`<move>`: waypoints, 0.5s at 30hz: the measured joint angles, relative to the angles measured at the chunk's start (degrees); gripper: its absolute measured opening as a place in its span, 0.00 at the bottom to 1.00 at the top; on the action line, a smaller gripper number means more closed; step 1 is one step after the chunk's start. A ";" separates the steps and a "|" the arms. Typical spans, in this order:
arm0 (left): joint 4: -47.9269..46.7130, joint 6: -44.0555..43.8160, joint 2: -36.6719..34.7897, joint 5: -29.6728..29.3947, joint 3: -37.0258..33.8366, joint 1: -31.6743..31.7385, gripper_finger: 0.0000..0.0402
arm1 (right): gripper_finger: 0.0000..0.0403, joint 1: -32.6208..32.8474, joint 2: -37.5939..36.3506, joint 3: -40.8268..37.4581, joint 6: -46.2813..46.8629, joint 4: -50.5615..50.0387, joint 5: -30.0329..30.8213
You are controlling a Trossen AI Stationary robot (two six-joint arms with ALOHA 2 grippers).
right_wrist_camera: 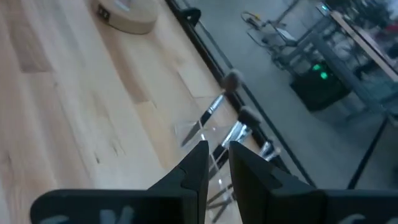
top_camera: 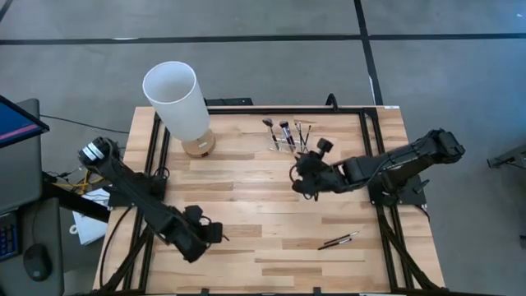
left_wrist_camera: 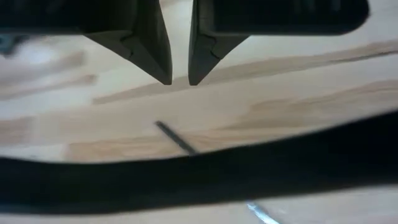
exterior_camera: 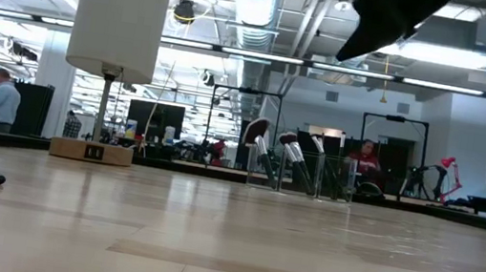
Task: Put items in baskets/containers
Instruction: Put the black eyeshadow brush into the transparent organizer
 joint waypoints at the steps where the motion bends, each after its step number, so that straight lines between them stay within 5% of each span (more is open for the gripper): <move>1: -0.14 -0.51 1.07 0.09 0.13 -0.07 0.12 | 0.14 -0.69 0.00 0.00 -2.02 1.26 -1.10; 7: 0.48 -1.78 3.90 0.21 1.85 1.19 0.16 | 0.14 -3.89 -0.01 0.00 -12.27 7.12 -15.01; 15: -0.36 -0.36 1.53 3.05 -0.97 9.11 0.37 | 0.14 -5.70 1.46 0.02 -18.08 10.07 -27.43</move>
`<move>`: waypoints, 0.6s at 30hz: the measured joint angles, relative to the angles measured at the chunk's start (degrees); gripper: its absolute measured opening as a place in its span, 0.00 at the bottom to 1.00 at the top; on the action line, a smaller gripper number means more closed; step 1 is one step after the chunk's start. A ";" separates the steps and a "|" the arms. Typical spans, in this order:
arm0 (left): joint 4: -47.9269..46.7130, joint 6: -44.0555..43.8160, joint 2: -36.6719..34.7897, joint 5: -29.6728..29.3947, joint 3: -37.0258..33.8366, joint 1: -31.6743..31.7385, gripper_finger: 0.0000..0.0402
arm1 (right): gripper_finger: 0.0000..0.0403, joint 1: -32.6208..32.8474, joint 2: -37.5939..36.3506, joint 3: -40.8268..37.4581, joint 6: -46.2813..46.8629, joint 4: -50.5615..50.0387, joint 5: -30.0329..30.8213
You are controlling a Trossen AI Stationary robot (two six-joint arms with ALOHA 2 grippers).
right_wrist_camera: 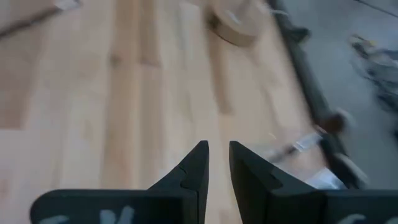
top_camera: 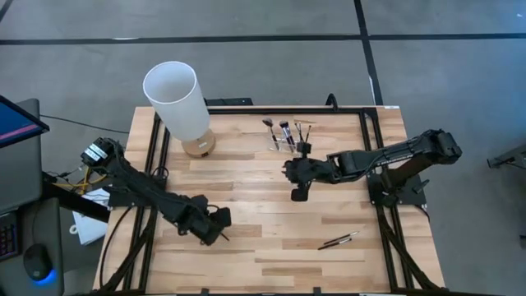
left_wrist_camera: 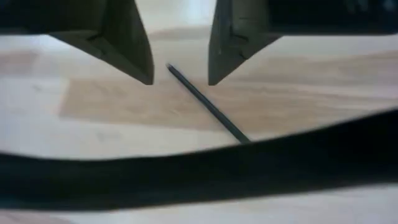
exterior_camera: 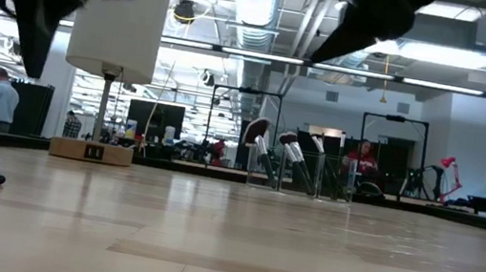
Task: Put items in baskets/containers
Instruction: Put the black eyeshadow brush into the transparent organizer
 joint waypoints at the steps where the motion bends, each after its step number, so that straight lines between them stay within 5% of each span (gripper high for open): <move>1: -0.09 -0.21 -0.02 1.16 -0.70 0.84 0.40 | 0.14 -0.12 0.19 -0.07 -0.74 0.89 -1.90; 9: 0.38 -1.26 -0.12 7.07 -3.91 5.75 0.54 | 0.14 -0.35 2.50 0.03 -5.82 4.71 -11.22; 18: 1.95 -2.51 -0.14 13.17 -6.86 6.74 0.44 | 0.14 -0.38 4.58 -0.13 -6.82 5.40 -20.46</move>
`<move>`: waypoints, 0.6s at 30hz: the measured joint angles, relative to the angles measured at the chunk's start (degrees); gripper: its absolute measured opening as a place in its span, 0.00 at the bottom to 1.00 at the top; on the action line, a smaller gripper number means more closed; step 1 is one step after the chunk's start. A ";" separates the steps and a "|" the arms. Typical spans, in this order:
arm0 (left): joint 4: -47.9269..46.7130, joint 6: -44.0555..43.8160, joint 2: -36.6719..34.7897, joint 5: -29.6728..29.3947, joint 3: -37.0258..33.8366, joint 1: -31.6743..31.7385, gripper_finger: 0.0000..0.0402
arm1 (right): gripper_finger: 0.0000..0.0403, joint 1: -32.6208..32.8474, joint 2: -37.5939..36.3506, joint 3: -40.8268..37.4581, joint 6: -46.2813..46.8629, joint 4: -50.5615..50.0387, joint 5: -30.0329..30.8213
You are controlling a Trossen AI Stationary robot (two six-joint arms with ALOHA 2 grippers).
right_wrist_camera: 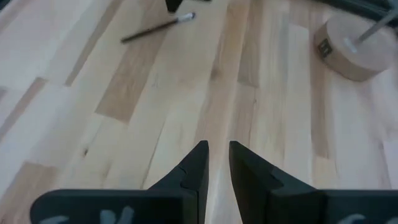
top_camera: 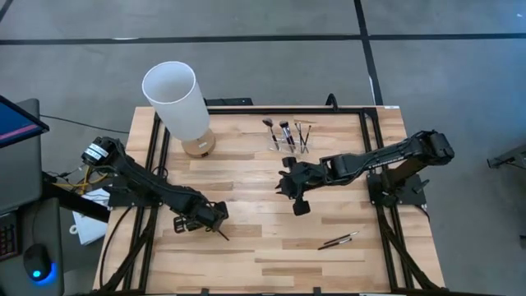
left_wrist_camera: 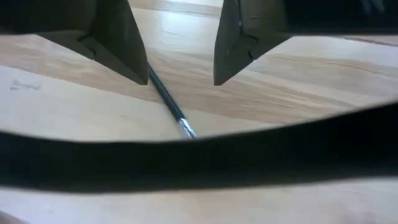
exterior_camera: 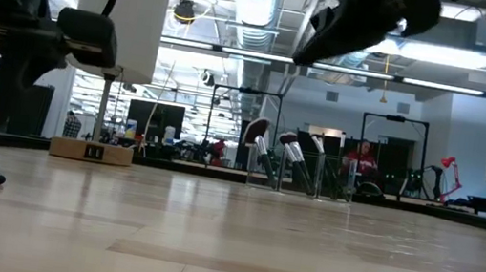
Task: Put items in baskets/containers
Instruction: Put the black eyeshadow brush into the transparent organizer
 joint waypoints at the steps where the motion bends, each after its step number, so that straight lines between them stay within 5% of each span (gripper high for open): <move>1: 0.91 0.00 0.00 0.04 -0.31 0.18 0.43 | 0.14 0.00 0.13 0.07 -0.08 0.76 -0.51; 18: 6.28 -0.37 0.28 1.83 -5.11 1.10 0.36 | 0.14 -0.02 0.23 0.13 -1.02 0.31 -2.06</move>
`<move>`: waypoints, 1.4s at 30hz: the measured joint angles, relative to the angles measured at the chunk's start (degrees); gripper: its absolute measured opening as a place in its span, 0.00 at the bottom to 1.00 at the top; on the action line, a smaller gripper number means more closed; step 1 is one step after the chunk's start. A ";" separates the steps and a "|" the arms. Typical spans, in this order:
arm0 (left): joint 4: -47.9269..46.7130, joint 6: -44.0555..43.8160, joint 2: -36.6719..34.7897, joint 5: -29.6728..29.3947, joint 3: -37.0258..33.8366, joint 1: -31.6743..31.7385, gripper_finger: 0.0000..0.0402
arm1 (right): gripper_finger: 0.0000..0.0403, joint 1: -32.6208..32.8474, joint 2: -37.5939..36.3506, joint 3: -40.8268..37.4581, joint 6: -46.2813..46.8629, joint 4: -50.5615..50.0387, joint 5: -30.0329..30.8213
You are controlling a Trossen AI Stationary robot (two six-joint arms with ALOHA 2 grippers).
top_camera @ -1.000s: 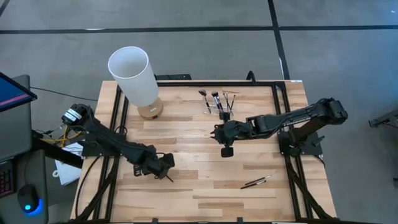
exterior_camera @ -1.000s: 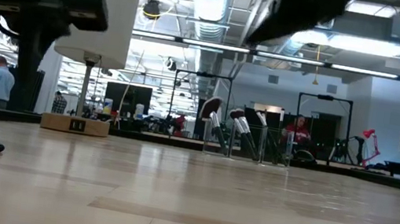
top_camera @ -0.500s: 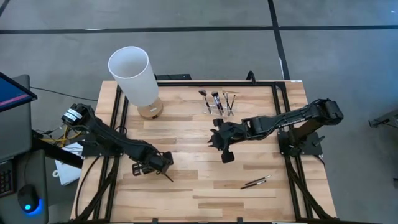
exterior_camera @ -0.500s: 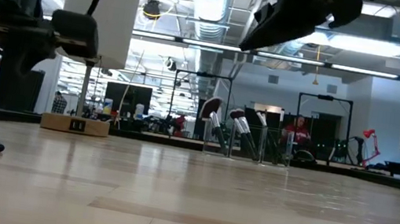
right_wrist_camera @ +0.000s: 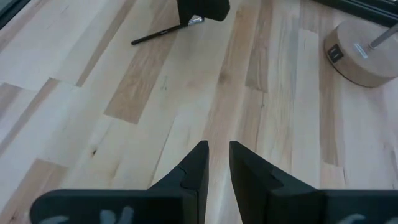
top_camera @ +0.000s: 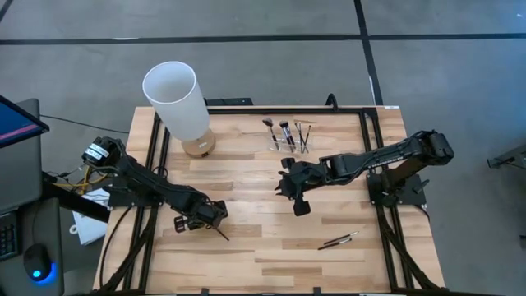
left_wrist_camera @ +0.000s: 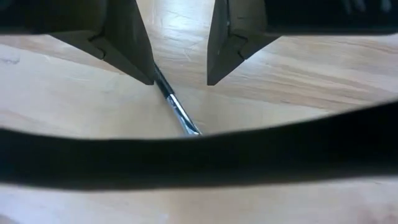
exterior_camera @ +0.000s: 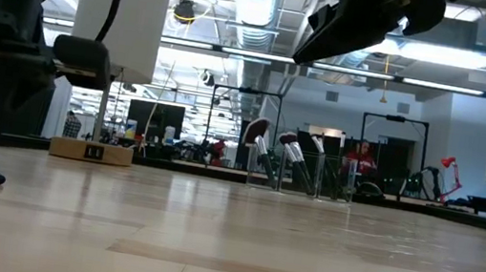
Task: Put items in baskets/containers
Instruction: Put the black eyeshadow brush into the transparent organizer
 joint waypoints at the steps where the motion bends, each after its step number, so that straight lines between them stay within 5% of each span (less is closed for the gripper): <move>1: 0.40 0.02 0.02 0.01 -0.23 -0.04 0.36 | 0.14 0.00 0.00 0.00 0.00 0.02 0.00; 23: 4.98 0.33 -0.22 -0.21 -3.56 0.70 0.35 | 0.14 0.01 0.00 0.00 -0.44 0.44 -1.09; 42: 5.27 3.41 -0.07 -2.66 -3.68 0.59 0.04 | 0.14 0.02 -0.02 0.00 -1.49 0.46 -1.20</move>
